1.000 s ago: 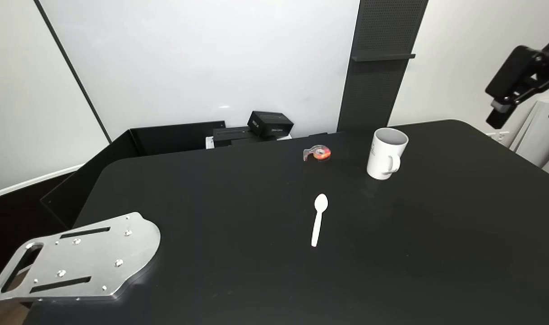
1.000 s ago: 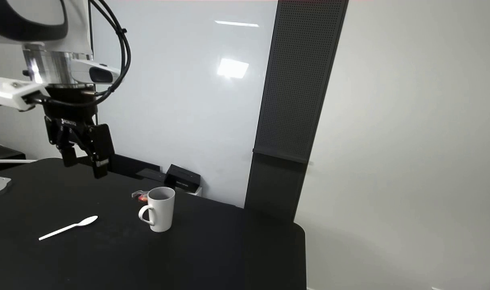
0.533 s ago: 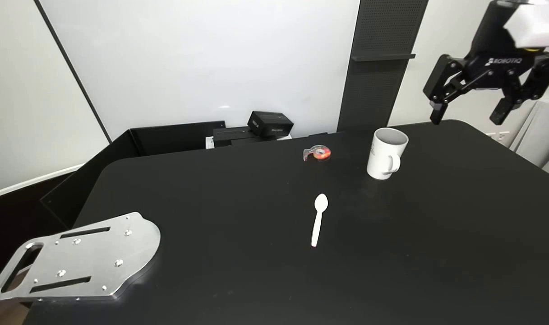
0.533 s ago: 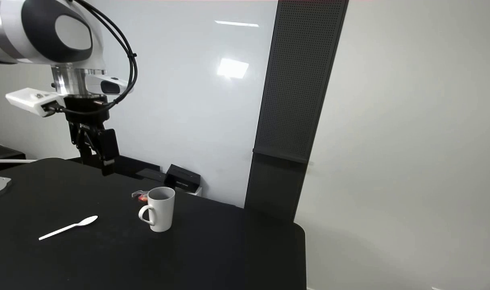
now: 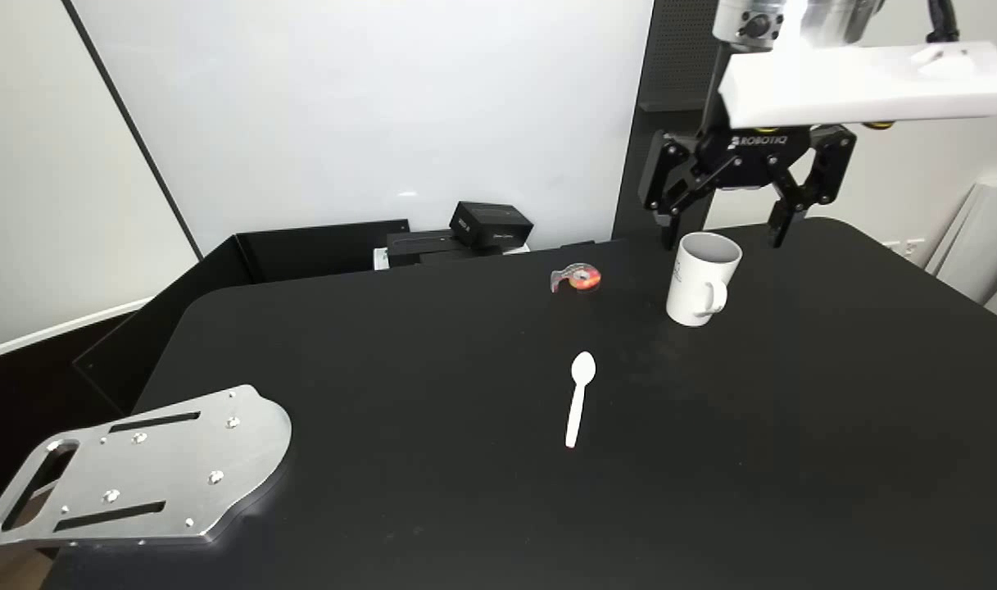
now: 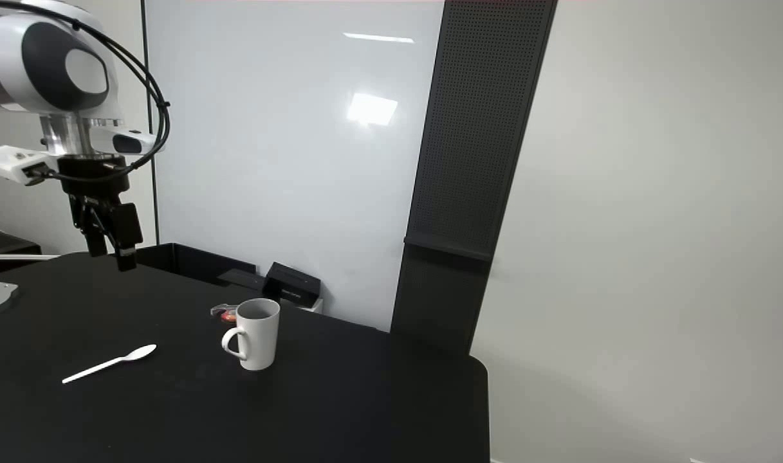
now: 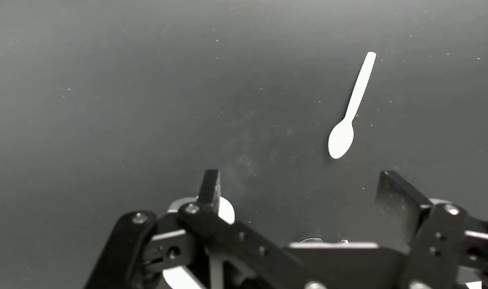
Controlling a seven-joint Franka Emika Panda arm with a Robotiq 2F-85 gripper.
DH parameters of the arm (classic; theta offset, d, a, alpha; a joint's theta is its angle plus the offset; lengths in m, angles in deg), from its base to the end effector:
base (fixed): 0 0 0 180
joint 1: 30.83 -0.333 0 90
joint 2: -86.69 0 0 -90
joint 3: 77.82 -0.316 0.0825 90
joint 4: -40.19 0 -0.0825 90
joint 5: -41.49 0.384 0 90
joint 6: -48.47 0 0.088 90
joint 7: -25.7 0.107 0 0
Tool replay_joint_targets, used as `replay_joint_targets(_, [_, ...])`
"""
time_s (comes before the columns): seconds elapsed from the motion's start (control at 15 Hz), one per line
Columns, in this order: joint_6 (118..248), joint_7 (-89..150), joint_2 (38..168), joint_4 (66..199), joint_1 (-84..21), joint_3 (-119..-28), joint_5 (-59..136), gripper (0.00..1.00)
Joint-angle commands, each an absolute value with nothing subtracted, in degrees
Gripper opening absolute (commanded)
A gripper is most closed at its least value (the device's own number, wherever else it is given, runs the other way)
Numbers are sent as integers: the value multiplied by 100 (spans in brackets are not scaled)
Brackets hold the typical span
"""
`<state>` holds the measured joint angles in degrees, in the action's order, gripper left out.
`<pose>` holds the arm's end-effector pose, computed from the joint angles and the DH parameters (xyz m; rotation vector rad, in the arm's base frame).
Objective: Put the spoon in the cup
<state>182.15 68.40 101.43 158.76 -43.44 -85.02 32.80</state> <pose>0.5518 0.1944 0.3090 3.0445 -0.4592 0.0755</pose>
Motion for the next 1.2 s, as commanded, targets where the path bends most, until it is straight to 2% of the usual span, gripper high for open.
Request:
replay_joint_targets(0.0, [18005,7440,10747,15135,-4712,-8376,3095,100])
replay_joint_targets(0.53, [17760,7589,11910,14005,-5097,-8200,3327,100])
replay_joint_targets(1.13, [17957,7503,12424,13942,-5275,-8200,3646,100])
